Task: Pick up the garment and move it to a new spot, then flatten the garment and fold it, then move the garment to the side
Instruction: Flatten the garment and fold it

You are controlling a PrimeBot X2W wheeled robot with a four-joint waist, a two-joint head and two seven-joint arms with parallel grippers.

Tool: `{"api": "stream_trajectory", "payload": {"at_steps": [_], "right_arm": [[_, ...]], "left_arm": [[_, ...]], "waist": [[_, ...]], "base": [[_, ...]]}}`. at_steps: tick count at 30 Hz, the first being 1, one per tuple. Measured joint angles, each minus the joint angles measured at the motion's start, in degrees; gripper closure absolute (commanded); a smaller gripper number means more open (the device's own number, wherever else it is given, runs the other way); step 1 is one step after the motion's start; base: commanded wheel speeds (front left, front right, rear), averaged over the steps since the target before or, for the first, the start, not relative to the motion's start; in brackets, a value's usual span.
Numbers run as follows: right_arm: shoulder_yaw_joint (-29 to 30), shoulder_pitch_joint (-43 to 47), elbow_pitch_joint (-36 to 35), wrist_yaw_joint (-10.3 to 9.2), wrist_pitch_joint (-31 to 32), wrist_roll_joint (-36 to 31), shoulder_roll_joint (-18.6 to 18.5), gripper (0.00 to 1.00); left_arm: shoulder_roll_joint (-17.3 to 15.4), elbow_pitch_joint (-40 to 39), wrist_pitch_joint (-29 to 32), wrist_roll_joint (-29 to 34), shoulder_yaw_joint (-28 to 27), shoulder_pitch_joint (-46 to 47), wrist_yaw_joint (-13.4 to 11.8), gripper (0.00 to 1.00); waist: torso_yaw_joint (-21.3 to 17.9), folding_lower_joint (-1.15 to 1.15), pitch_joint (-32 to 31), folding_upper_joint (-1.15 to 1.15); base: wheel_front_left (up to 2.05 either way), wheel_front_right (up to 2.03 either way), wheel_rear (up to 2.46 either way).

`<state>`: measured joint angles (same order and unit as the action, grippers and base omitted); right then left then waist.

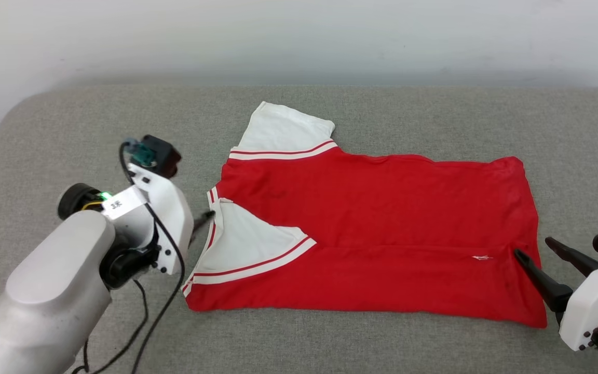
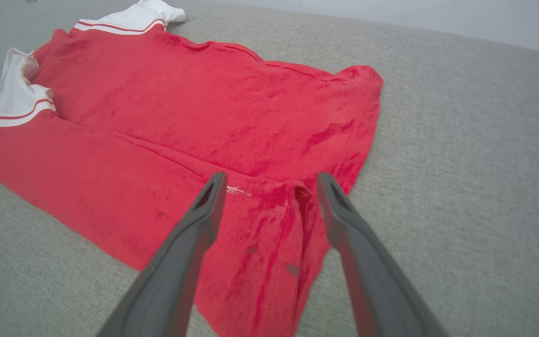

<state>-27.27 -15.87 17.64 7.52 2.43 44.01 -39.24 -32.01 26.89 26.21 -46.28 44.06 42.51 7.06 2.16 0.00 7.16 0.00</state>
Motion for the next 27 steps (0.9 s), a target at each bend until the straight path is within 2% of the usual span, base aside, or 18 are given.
{"api": "stream_trajectory", "payload": {"at_steps": [5, 11, 17, 22, 23, 24, 27], "right_arm": [[1.94, 1.33, -1.21, 0.00, 1.16, -0.82, 0.77, 0.00], [3.14, 2.03, -2.56, 0.00, 2.90, -1.33, 1.63, 0.00], [3.91, 2.15, -3.30, 0.00, 4.20, -1.67, 2.10, 0.00], [4.09, 1.70, -3.92, 0.00, 5.20, -1.83, 2.76, 0.00], [4.15, 1.70, -3.92, 0.00, 5.25, -1.83, 2.72, 0.00], [4.31, 1.69, -3.92, 0.00, 5.43, -1.83, 2.59, 0.00], [4.63, 1.53, -4.33, 0.00, 5.73, -2.18, 1.74, 0.00]], "left_arm": [[-1.56, -2.85, 9.92, -4.31, 1.48, 0.23, 0.11, 0.00], [-2.79, -1.90, 17.80, -7.34, 3.90, -0.27, 0.27, 0.00], [-2.69, -0.68, 20.33, -8.92, 5.92, -2.70, 0.27, 0.00], [-1.66, 2.91, 18.16, -9.20, 6.68, -4.70, 0.29, 0.00], [-1.63, 3.08, 17.62, -9.18, 6.75, -4.73, 0.30, 0.64], [-1.60, 3.16, 16.86, -9.16, 6.82, -4.74, 0.32, 1.00], [-1.96, 3.07, 14.48, -8.54, 7.32, -5.08, 0.33, 1.00]], "waist": [[-0.11, 0.00, -0.26, 0.00], [-0.91, 0.00, -0.01, 0.00], [-1.81, 0.00, 1.35, 0.00], [-3.00, -0.01, 3.11, 0.00], [-3.06, -0.01, 3.11, 0.00], [-3.09, -0.01, 3.04, 0.00], [-3.10, -0.01, 2.53, 0.00]], "base": [[0.00, 0.00, 0.00], [0.00, 0.00, 0.00], [0.00, 0.00, 0.00], [0.00, 0.00, 0.00], [0.00, 0.00, 0.00], [0.00, 0.00, 0.00], [0.00, 0.00, 0.00]]}}
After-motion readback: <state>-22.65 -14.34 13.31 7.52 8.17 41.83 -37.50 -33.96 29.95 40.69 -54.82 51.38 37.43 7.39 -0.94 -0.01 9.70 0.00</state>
